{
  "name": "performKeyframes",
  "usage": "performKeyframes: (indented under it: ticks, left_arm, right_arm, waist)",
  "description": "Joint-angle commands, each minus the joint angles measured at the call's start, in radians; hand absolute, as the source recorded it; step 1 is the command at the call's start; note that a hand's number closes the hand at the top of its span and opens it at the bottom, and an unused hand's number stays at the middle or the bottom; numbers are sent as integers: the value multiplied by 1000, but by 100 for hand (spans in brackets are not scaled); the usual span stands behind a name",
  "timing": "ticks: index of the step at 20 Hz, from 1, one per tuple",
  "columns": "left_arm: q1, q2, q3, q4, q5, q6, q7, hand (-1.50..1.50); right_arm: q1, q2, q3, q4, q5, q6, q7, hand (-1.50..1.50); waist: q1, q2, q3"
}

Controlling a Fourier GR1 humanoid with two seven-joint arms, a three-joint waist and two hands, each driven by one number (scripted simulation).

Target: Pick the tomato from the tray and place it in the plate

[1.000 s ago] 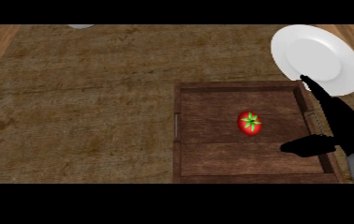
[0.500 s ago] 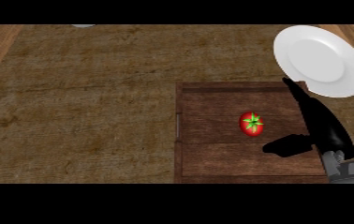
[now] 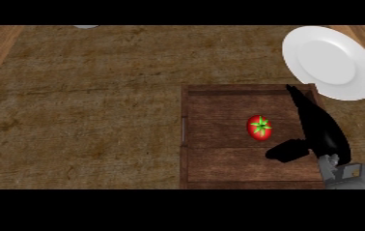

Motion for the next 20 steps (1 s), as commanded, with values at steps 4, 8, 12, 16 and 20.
performKeyframes:
  ticks: [4, 8, 12, 16, 20]
  left_arm:
    - [-293, -22, -95, -103, 5, -66, -75, 0]
    - [-289, -29, -98, -108, 11, -73, -75, 0]
    - [-278, -34, -104, -94, 8, -86, -90, 0]
    - [-278, -38, -100, -97, -1, -78, -91, 0]
    - [-283, -24, -86, -103, 10, -89, -79, 0]
  right_arm:
    - [-28, 59, 50, 49, 38, -5, 34, -150]
    - [-32, 68, 81, 68, 52, 16, 45, -150]
    - [-59, 43, 119, 90, 80, 62, 21, 150]
    - [-62, 49, 124, 103, 106, 37, 0, 150]
    - [-105, 55, 135, 130, 142, 40, 0, 150]
  waist:
    - [-28, 5, -11]
    - [-30, 2, -11]
    - [-16, 0, -12]
    - [-30, -2, -10]
    - [-21, 2, -10]
